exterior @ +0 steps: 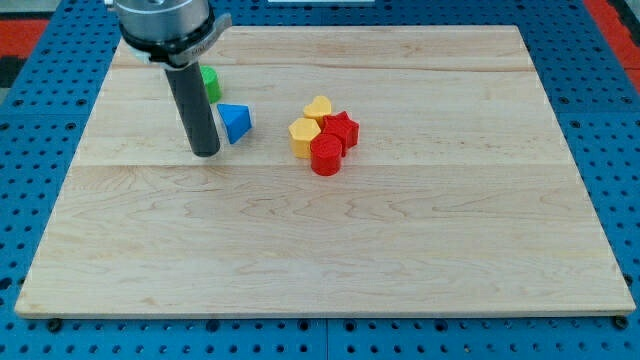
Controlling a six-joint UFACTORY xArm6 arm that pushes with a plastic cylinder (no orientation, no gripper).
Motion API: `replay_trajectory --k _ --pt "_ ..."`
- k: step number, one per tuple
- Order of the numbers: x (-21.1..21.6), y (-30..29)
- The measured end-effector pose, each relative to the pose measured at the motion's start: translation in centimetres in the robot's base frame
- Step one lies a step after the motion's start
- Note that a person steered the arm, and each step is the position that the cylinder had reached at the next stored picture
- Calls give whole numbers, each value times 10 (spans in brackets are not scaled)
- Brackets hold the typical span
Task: Push the blue triangle to the bottom of the green circle
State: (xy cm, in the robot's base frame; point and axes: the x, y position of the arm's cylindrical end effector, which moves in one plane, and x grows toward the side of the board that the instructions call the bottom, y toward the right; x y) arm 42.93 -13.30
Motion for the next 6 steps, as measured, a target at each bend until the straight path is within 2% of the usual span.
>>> replay_trajectory --k 1,2,3,4,6 --pt "-15 31" --pt "-53 35" --pt "-97 9" --pt "-99 -3" --pt "-50 12"
